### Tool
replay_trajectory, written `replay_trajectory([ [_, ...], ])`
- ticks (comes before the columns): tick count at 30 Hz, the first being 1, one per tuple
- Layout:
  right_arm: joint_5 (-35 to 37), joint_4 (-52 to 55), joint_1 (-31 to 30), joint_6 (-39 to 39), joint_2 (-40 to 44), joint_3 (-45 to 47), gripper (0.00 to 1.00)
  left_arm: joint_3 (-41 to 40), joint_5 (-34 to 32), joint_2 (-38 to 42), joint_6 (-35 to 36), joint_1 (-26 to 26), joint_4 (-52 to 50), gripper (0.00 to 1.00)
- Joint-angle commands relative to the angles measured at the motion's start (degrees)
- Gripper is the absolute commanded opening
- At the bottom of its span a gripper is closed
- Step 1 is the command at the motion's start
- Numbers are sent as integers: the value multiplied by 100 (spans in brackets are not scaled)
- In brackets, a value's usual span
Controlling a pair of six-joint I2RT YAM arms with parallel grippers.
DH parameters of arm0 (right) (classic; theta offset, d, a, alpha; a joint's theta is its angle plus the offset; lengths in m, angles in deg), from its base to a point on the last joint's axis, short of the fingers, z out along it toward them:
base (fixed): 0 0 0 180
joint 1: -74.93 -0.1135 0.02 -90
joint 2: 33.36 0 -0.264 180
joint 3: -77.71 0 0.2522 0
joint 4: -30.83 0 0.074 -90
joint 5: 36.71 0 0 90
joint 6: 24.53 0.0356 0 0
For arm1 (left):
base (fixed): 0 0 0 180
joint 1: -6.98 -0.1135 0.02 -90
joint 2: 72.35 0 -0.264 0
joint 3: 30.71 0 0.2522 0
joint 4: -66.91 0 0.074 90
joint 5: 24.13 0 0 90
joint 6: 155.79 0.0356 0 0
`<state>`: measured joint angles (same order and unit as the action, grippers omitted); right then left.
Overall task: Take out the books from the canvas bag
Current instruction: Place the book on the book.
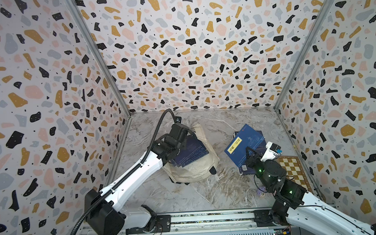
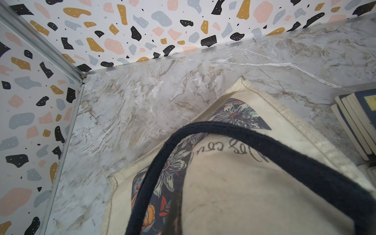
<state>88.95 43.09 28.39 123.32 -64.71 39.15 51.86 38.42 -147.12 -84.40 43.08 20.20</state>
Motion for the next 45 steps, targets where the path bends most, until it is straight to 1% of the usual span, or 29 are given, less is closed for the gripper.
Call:
replay_trajectory([
  [1, 392, 793, 346, 1164, 167, -8, 0, -57, 97, 127, 59, -33, 125, 0],
  [6, 424, 1141, 859, 2239, 308, 357, 0, -81, 136, 180, 59, -24, 132, 0],
  [11, 355, 1260, 1183, 2948, 202, 629, 0, -92, 200, 208, 83, -7, 141, 0],
  [13, 298, 1337, 1269, 3313, 72, 721, 0, -89, 204, 208, 94, 2, 140, 0],
  [17, 91, 995, 1393, 3602, -238, 975, 0, -101, 212, 245, 112, 28, 140, 0],
  [22, -172, 1089, 1535, 4295, -784, 1022, 0, -109, 204, 260, 138, 64, 148, 0],
  [27, -103, 1112, 1552, 4794, -1060, 1031, 0, -116, 213, 277, 169, 90, 153, 0],
  [31, -301, 744, 1563, 4833, -1450, 1037, 0, -106, 244, 278, 165, 91, 140, 0],
  [34, -447, 793, 1595, 4899, -1760, 917, 0, -108, 248, 289, 174, 99, 131, 0],
  [37, -529, 914, 1649, 4968, -1751, 913, 0, -134, 233, 321, 199, 114, 147, 0],
  [38, -526, 917, 1655, 4964, -1714, 920, 1, -132, 226, 330, 206, 125, 157, 0],
  [41, -555, 864, 1690, 4831, -1663, 948, 10, -133, 244, 340, 209, 143, 166, 0],
  [45, -915, 939, 1842, 4576, -1672, 864, 32, -117, 266, 331, 209, 143, 140, 0],
])
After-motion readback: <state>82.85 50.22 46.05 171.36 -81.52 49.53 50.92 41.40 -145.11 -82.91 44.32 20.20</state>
